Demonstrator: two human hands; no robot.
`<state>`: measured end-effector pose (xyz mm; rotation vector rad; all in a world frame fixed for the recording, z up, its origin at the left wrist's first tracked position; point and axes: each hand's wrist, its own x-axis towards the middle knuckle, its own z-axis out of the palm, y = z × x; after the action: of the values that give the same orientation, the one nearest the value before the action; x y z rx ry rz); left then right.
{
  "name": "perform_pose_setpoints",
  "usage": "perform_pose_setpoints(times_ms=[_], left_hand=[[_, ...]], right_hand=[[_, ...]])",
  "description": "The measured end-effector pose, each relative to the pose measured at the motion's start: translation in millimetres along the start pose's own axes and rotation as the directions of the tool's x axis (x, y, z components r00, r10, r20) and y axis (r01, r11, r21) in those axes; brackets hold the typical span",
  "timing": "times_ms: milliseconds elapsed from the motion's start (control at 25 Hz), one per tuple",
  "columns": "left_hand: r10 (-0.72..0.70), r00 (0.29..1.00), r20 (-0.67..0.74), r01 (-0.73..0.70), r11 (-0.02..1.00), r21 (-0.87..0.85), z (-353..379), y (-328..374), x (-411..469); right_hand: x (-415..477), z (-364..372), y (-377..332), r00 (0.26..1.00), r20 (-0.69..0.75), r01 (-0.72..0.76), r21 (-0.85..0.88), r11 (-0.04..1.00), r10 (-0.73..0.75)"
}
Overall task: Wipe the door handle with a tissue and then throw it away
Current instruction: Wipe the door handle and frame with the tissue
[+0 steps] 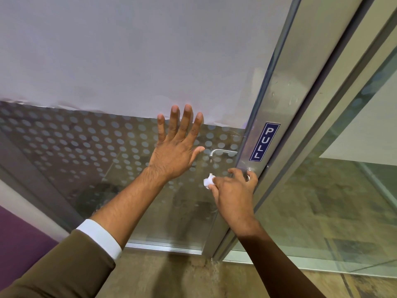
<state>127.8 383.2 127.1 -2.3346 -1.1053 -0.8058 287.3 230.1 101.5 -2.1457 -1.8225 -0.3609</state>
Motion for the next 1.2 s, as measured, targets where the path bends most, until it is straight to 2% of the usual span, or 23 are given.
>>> perform_pose_setpoints(times_ms=[120, 320, 480, 600, 680, 800, 880, 960, 1040, 1120, 1200], left_hand=[[0.0, 1.0, 0.007, 0.0, 1.0, 0.011, 1, 0, 0], [0.005, 1.0, 0.024, -0.005, 1.0, -0.006, -2, 1, 1], [-0.006, 0.999, 0.036, 0.006, 1.0, 0.0, -2, 1, 0], [-0.01, 0.999, 0.049, 0.011, 1.0, -0.011, -4, 2, 1], [-0.013, 0.998, 0.058, 0.014, 1.0, -0.02, -4, 2, 1], [-0.01, 0.999, 0.053, 0.011, 1.0, -0.015, -5, 1, 1], [-0.006, 0.999, 0.045, 0.007, 1.0, -0.015, -4, 2, 0], [-0.007, 0.999, 0.037, 0.007, 1.0, -0.007, -3, 1, 0], [-0.004, 1.0, 0.02, 0.004, 1.0, 0.0, -1, 2, 0], [-0.002, 1.0, -0.001, 0.002, 1.0, 0.007, 0, 2, 0], [0.001, 1.0, -0.005, -0.001, 1.0, 0.006, 0, 2, 0]], right_hand=[[-8, 0, 2, 1.0, -0.015, -0.019, -0.006, 1.0, 0.019], [15, -3, -23, 0.981, 0.101, -0.165, -0.005, 0.986, 0.164], [2, -4, -18, 0.993, 0.044, -0.108, -0.05, 0.993, 0.11], [7, -1, -22, 0.992, 0.068, -0.1, -0.116, 0.988, 0.109], [20, -3, -32, 0.988, 0.087, -0.121, -0.094, 0.988, 0.129], [30, -6, -34, 0.979, 0.117, -0.168, -0.022, 0.986, 0.169], [31, -10, -23, 0.962, 0.113, -0.263, 0.14, 0.954, 0.249], [32, -20, -5, 0.928, 0.094, -0.366, 0.414, 0.834, 0.36], [32, -28, 12, 0.895, 0.141, -0.415, 0.607, 0.678, 0.423], [31, -33, 17, 0.879, 0.252, -0.458, 0.683, 0.57, 0.405], [30, -30, 14, 0.875, 0.34, -0.484, 0.652, 0.584, 0.346]])
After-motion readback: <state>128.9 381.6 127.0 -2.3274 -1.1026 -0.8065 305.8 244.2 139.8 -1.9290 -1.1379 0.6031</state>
